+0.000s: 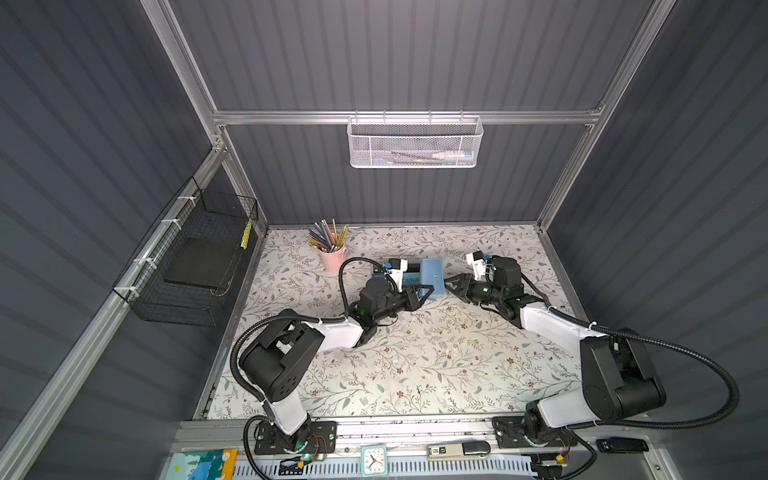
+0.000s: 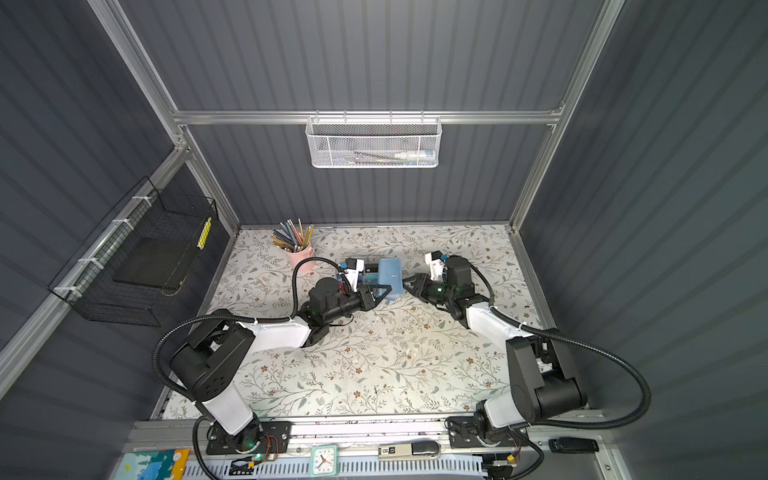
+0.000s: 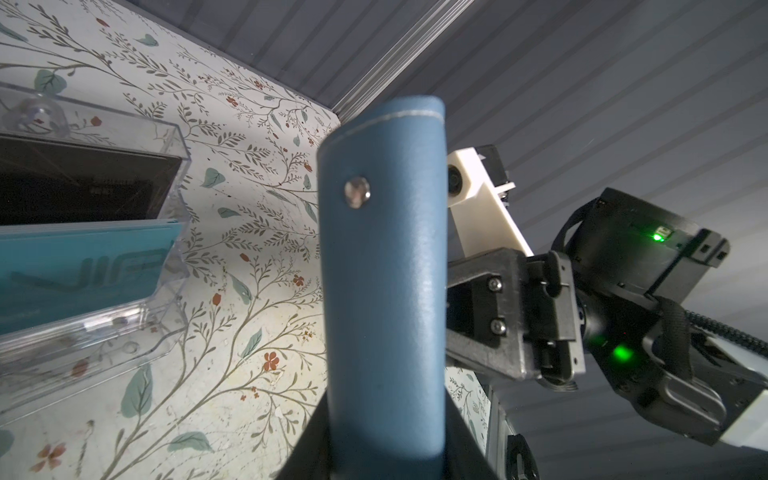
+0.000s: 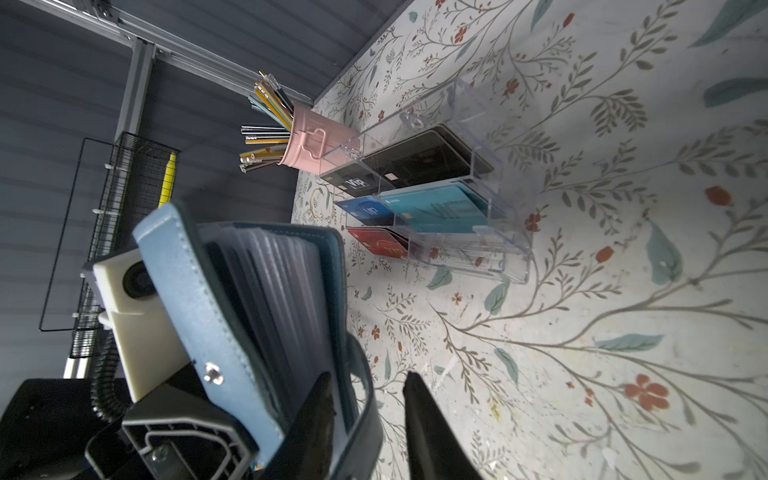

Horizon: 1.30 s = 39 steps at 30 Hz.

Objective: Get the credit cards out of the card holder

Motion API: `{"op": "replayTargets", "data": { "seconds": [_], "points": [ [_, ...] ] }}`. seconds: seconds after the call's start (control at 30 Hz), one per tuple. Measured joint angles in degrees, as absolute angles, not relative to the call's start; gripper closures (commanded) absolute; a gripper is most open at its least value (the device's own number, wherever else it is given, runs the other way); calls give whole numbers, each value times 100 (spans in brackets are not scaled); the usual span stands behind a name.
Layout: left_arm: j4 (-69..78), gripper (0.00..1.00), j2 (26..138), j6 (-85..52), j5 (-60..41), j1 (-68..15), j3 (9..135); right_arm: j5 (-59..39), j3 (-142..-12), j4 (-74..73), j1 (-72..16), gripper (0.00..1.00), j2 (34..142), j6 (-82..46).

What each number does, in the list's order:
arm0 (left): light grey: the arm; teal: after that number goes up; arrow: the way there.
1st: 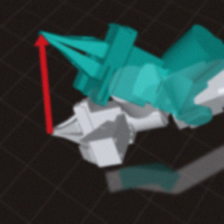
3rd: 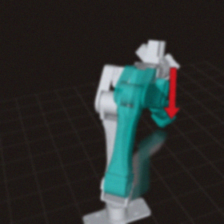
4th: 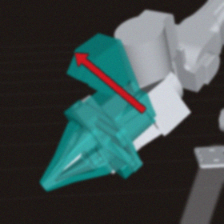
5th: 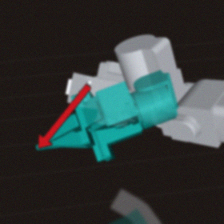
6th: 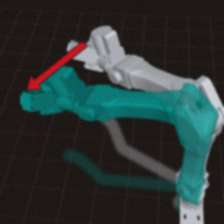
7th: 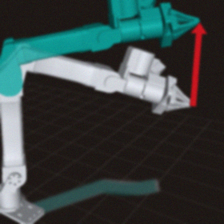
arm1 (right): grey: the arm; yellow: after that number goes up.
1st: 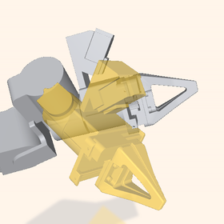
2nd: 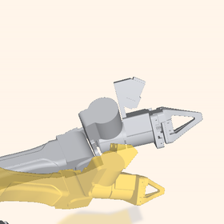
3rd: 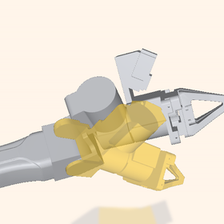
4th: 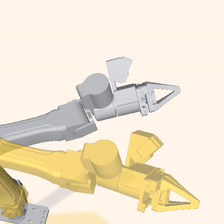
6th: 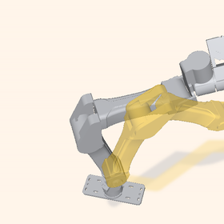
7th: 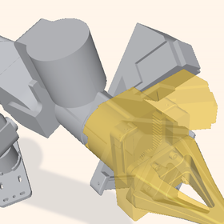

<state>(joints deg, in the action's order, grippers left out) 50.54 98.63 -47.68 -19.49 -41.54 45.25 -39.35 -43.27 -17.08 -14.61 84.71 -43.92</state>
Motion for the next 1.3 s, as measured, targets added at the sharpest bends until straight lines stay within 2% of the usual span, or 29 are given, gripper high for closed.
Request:
{"op": "replayTargets", "data": {
  "seconds": [0.13,0.4,0.47,0.73,0.93,1.3],
  "points": [
    [5074,98,9863,-4790,-1949,-4154,4525,-4003,-4274,-1892,-1468,75,8578,-4493],
    [5227,90,9863,-4856,-1951,-4154,4523,-4169,-4167,-2357,-1479,97,8611,-4751],
    [5238,84,9863,-4856,-1951,-4152,4523,-4211,-4136,-2447,-1476,100,8611,-4829],
    [5240,62,9848,-4851,-1946,-4154,4453,-4180,-4049,-2346,-1485,100,8361,-4786],
    [5229,51,9810,-4840,-1796,-4158,4377,-4132,-4010,-2027,-1522,100,8167,-4598],
    [4775,47,9675,-4683,-1553,-4158,4307,-4042,-3833,-1796,-1686,100,8154,-4429]
  ]
}}
